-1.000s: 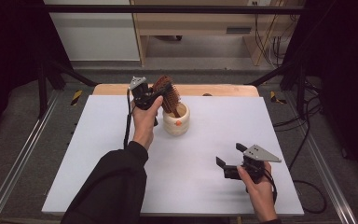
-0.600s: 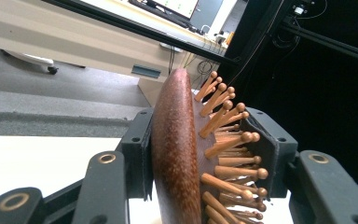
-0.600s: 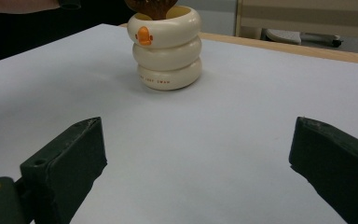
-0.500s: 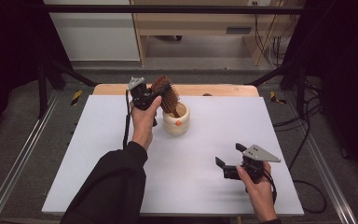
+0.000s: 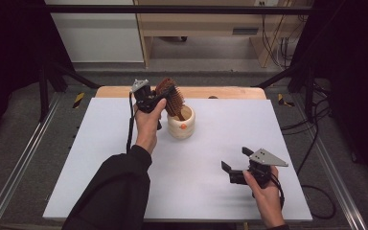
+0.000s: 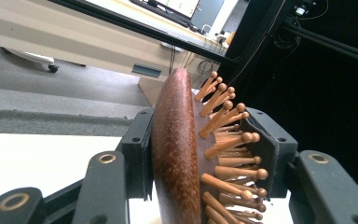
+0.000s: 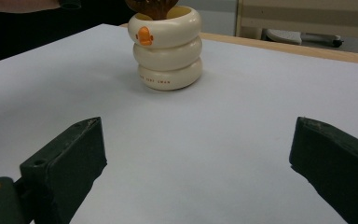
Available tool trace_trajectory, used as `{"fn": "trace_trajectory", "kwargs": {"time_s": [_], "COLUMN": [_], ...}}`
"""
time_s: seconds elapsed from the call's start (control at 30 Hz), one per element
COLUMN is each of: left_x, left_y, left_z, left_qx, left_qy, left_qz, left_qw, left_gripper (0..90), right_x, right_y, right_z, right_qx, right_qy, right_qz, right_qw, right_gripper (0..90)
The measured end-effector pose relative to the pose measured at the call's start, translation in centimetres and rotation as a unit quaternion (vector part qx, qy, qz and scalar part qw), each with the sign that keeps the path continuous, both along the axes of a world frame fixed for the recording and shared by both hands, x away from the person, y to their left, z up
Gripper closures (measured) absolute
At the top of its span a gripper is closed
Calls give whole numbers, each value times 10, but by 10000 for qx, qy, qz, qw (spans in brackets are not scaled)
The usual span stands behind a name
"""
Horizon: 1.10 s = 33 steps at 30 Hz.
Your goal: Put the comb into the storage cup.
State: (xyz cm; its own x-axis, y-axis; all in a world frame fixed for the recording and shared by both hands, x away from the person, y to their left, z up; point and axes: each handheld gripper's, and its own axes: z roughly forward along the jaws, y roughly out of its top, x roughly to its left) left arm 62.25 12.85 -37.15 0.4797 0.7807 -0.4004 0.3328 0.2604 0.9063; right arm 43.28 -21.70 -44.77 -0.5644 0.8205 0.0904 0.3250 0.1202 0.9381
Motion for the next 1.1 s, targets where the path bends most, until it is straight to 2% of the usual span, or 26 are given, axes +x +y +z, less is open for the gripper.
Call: {"fn": "trace_trajectory", "kwargs": {"time_s": [1.1], "left_x": [2], "left_y": [6], "left_z": [-3], "left_qx": [-90], "left_qy": [132], "left_qz": [90], "left_qw": [9998], "left_gripper": [469], "right_x": [0], "right_y": [1], "right_z": [-1], "right_qx": [-34], "right_qy": [25], "right_qz": [30], "right_qw": [10000], "right_gripper": [35]}}
